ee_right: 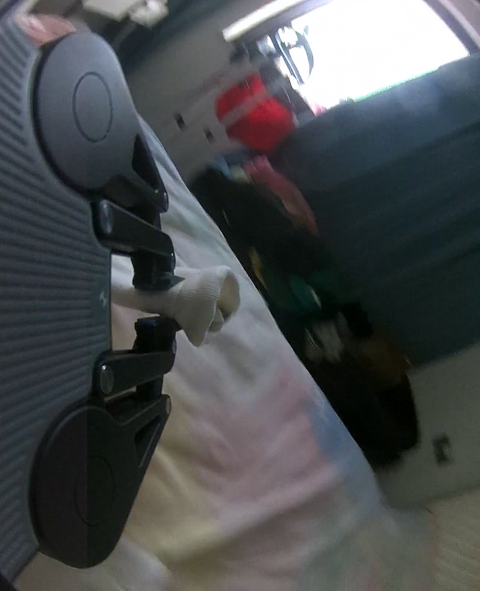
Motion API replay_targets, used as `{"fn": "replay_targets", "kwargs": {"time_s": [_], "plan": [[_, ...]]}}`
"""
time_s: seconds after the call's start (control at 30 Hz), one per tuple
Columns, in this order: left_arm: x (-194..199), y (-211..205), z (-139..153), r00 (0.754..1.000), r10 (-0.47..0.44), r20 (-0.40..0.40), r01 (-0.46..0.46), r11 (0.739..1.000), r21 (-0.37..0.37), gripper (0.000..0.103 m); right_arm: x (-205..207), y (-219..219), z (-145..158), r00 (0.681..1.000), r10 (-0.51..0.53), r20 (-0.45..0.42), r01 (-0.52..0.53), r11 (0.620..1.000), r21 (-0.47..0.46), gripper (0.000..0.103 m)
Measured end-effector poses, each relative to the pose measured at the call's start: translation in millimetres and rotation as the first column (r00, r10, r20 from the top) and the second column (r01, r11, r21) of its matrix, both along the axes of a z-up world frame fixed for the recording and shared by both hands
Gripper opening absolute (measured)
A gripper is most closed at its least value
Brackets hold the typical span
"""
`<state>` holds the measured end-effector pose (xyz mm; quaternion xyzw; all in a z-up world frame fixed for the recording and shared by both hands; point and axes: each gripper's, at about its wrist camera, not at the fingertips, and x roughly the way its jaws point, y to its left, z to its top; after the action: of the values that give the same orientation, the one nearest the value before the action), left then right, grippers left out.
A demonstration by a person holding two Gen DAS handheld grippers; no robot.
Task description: Fold clothes
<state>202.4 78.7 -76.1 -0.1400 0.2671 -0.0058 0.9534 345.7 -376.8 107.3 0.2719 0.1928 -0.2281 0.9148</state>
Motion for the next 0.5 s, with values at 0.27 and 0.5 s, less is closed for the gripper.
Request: {"fn": "replay_targets", "kwargs": {"time_s": [0.27,0.5], "plan": [[0.0,-4.2,-1.4,1.000,-0.014,0.010,0.014,0.999,0.040,0.081,8.3,-60.9,51.5,0.998,-0.063,-0.023,0.061,0.995,-0.082,0.016],[1.4,-2.9,-4.3,1.000,-0.012,0.006,0.011,0.999,0.052,0.081,-10.3,-71.4,35.2,0.997,-0.042,0.062,0.048,0.993,-0.112,0.016]]}}
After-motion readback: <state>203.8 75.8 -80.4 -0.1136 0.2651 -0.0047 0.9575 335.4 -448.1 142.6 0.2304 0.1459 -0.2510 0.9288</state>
